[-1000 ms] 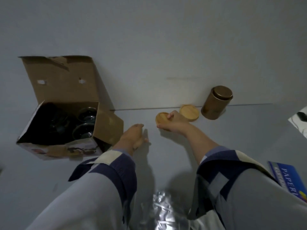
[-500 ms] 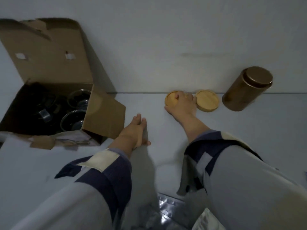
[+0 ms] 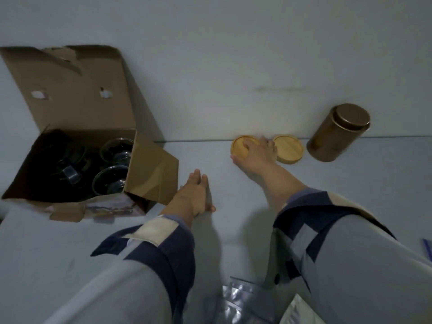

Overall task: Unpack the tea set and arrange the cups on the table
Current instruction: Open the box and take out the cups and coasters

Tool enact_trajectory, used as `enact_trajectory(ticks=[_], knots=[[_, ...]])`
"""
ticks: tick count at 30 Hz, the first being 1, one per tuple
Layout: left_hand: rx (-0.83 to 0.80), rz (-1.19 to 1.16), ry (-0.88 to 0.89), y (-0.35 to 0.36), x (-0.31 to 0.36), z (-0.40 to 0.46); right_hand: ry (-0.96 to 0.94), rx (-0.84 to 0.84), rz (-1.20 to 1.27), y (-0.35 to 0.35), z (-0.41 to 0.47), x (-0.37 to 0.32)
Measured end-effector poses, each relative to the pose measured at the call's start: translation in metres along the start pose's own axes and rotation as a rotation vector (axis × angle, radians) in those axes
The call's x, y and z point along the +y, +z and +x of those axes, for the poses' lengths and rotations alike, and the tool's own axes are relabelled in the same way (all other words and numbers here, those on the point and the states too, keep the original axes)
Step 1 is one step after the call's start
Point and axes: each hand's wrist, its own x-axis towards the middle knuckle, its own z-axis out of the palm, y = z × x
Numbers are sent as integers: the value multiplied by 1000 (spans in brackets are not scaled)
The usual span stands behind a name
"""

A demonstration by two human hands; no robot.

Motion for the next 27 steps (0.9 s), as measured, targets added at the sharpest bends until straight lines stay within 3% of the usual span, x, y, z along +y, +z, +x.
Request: enact_trajectory(ticks=[5, 10, 14, 16, 19, 24, 27], knots=[[116, -5, 102, -32, -2, -27, -157, 95, 118, -25, -34, -20], [574, -12, 133, -79, -29, -76, -254, 26, 248, -42, -71, -78], [712, -40, 29, -95, -92, -103, -386, 37, 354, -42, -96, -144], [706, -31, -72, -94, -128, -114, -439, 19, 349, -38, -106, -175], [544, 88, -215, -88, -171, -128, -541, 22, 196, -30, -118, -211], [401, 234, -161, -85, -191, -141, -508, -51, -336, -20, -130, -247], [379, 236, -147, -87, -192, -144, -415, -108, -488, -19, -129, -263]])
